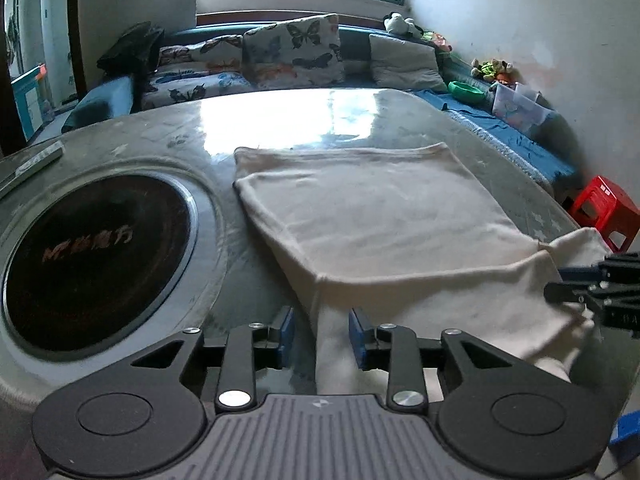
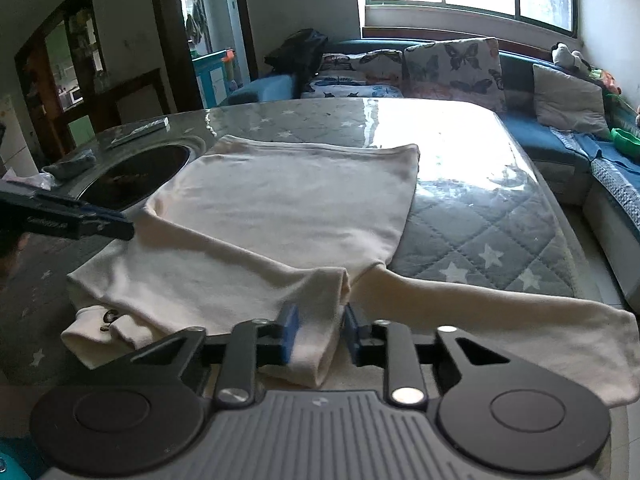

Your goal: Fold clothes

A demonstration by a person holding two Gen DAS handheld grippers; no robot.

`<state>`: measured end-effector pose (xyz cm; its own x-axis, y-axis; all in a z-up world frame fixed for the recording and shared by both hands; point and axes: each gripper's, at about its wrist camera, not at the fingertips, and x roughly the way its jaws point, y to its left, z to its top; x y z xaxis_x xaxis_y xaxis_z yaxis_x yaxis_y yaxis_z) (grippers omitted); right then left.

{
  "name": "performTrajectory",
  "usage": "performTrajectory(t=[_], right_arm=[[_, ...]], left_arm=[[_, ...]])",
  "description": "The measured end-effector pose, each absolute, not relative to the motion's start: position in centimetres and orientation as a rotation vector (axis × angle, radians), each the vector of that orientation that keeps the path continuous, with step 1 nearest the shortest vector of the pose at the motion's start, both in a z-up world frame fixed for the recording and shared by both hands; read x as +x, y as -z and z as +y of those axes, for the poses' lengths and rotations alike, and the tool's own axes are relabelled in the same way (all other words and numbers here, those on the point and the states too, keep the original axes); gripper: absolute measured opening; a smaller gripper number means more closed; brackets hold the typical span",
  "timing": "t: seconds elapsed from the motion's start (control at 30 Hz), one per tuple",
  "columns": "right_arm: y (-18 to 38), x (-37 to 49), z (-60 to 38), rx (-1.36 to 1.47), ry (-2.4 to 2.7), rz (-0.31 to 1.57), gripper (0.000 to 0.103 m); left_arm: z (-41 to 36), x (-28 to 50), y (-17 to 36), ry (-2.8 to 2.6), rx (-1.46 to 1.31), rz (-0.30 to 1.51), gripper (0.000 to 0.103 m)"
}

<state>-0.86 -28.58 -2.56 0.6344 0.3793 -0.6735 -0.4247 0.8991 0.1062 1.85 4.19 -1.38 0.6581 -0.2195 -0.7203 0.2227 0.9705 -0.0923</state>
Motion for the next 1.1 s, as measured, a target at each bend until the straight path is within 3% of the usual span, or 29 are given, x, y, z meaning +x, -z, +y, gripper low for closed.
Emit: performTrajectory(t=[0.13, 0.17, 0.27, 0.4, 0.5, 0.7, 0.77, 1.1], right_arm=[[2.2, -0.9, -28.3, -0.079, -0.450, 0.741, 0.009], [2.1, -0.9, -28.3, -0.079, -0.449, 0.738, 0.007], [1.6, -0.9, -28.2, -0.083, -0.450, 0.716, 0.006], [1.1, -0.8, -27.8, -0.094, -0.459, 0.700, 0.006], [1.2, -0.6, -27.5, -0.099, -0.470, 0.701, 0.006], [1.4, -0.1, -27.9, -0.074, -0.468, 0.720, 0.007], [1.5, -0.1, -27.9, -0.078, -0.465, 0.724, 0.008], [1.5, 0.2, -27.8, -0.082, -0.488, 0.741, 0.011]], left_arm=[[3.4, 3.0, 1.9, 0.262, 0.016, 0.817, 0.029], [3.4, 3.2, 2.1, 0.260, 0.010, 0.824, 0.020], [3.9, 3.5, 2.2, 0.256, -0.009, 0.835, 0.011], [4.9, 3.3, 1.7, 0.252, -0.021, 0.829, 0.009], [5.3, 2.8, 0.9, 0.263, 0.026, 0.802, 0.010], [3.7, 2.4, -0.7, 0.445, 0.224, 0.737, 0.020], [2.7, 2.8, -0.4, 0.517, 0.319, 0.736, 0.029], [1.2, 4.7, 1.0, 0.692, 0.538, 0.758, 0.030]])
